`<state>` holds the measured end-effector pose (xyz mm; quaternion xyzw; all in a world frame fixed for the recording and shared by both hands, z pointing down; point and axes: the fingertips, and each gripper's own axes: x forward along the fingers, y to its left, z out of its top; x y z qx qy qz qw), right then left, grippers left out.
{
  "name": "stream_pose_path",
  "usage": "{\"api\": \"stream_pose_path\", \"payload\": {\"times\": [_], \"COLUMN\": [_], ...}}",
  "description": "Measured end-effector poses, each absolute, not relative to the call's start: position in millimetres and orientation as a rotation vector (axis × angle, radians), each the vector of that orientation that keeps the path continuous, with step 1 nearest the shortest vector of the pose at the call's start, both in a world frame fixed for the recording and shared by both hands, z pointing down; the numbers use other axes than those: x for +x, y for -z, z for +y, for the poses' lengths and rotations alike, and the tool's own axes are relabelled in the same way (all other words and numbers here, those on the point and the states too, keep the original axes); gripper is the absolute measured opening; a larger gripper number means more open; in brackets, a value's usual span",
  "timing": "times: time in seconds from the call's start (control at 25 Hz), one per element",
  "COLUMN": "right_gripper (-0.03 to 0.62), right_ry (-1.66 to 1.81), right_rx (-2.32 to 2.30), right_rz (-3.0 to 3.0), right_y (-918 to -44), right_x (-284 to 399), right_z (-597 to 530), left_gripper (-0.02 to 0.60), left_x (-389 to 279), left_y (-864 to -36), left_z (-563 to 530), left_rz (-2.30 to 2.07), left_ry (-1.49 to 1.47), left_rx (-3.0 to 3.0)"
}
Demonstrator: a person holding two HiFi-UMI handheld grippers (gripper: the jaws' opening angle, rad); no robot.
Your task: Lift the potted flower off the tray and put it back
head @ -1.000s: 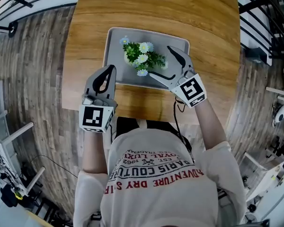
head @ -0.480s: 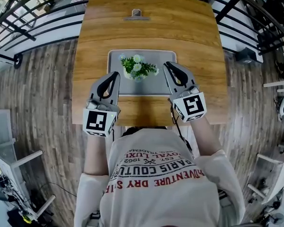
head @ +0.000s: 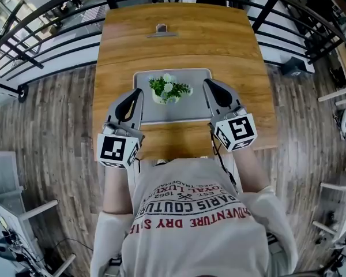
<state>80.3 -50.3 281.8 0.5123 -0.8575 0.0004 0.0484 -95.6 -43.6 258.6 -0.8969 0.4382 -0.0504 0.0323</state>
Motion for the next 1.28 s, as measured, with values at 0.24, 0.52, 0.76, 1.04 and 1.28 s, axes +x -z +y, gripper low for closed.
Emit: {"api": "stream_pose_path", "payload": {"times": [0.24,0.52,0.76,1.04,1.28], "right_gripper": [0.026,0.026,0.026,0.026,0.026], "right_ry": [0.027,0.024,0.045,0.043,0.059], "right_rx": [1.561,1.476,1.495,1.493,1.482], "right_rz": [-2.612,-2.667,-2.669,-2.679,-2.674], "right_y": [-279.2,-279.7,-276.2,-279.0,-281.8], "right_x": [78.7,74.7,74.9,72.0,75.2], "right_z": [-46.9,-46.6,-52.1,-54.4,-61.8], "left_gripper": [0.012,0.012,0.012,0.012,0.012], "left_x": [-95.5,-97.5,-104.2,-103.3,-100.5], "left_y": [-260.2,-257.5,-256.4,-258.6,-257.7], "left_z": [-43.7,-46.5,-49.7,-49.5,-55.7], "left_rz": [1.346,1.357,1.389,1.398,1.408], "left_ry": [0.168,0.204,0.198,0.209,0.210], "left_rx": [-2.765,-2.721,-2.716,-2.719,-2.714]}}
